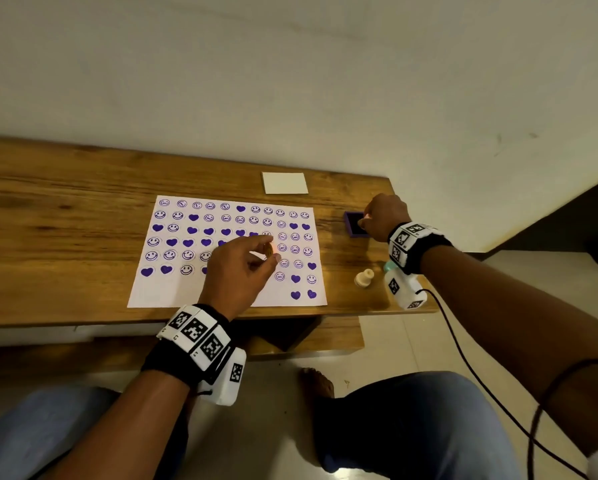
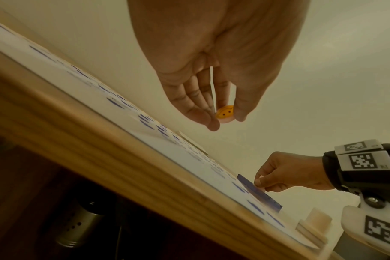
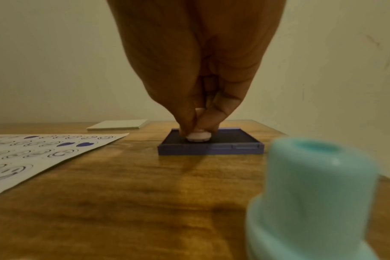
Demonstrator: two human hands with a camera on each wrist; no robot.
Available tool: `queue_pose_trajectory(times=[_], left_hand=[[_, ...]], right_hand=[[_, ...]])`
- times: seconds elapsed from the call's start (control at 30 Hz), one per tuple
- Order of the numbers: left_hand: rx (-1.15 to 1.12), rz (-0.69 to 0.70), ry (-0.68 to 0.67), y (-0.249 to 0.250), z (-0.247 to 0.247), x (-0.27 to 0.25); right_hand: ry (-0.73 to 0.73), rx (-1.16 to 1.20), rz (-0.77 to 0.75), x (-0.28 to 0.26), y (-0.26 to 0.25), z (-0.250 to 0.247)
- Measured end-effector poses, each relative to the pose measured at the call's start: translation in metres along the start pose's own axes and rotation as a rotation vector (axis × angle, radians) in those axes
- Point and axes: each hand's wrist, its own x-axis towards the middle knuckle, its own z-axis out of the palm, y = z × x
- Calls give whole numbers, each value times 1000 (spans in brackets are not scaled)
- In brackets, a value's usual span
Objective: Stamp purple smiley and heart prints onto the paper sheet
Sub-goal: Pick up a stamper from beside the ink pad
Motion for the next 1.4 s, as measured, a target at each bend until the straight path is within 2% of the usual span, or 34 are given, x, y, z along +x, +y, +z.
queue_pose_trajectory(times=[0.17, 0.23, 0.33, 0.4, 0.47, 0.53, 0.6, 0.67, 0.83, 0.93, 1.17, 1.4], left_hand=[[25, -11, 7, 3, -6, 2], [33, -19, 1, 3, -11, 3], [98, -33, -68, -2, -18, 8], [201, -36, -120, -7, -20, 9], [304, -29, -167, -11, -18, 7], [393, -31, -217, -10, -14, 3], [454, -43, -250, -8, -10, -1], [489, -56, -250, -7, -9, -3], [514, -80, -215, -6, -5, -2], [499, -72, -210, -7, -1, -2], [513, -46, -228, 0, 5, 0], [436, -25, -178, -5, 0, 2]], right_hand=[[-29, 27, 37, -2, -7, -5], [32, 133, 72, -12, -11, -17], [328, 464, 107, -47, -16, -39], [373, 812, 55, -83, -26, -43], [238, 1211, 26, -123, -43, -36], [20, 1564, 70, -151, -58, -24], [-168, 1763, 140, -163, -69, -11], [-265, 1881, 189, -166, -76, -2], [-343, 2125, 344, -161, -84, 5], [-399, 2239, 383, -158, -88, 10], [-610, 2457, 237, -155, -92, 16], [-554, 2536, 194, -154, -85, 14]])
